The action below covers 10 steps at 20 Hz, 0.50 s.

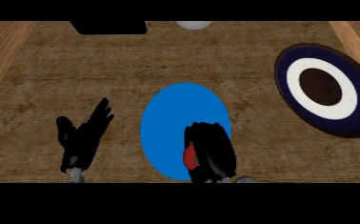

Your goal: Pick the tomato from the plate and place it in the plate

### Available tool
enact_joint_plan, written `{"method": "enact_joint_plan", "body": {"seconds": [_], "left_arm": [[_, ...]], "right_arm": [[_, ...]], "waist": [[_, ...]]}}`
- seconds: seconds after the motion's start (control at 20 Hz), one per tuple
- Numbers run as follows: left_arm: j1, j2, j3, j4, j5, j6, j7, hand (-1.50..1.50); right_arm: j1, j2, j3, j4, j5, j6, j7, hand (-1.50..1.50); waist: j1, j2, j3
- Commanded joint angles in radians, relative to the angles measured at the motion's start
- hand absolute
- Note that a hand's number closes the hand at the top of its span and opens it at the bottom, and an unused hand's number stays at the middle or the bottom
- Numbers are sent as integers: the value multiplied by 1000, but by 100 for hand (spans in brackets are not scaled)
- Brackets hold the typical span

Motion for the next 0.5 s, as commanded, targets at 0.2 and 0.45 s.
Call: {"method": "enact_joint_plan", "body": {"seconds": [0.2,0.45], "left_arm": [[43,-19,-4,-4,-10,27,4,0],[19,15,21,-13,4,4,29,0]], "right_arm": [[291,-157,64,-396,127,-386,-102,150],[438,-238,0,-611,168,-545,-92,150]], "waist": [[-35,-8,-1],[-25,-2,-2]]}}
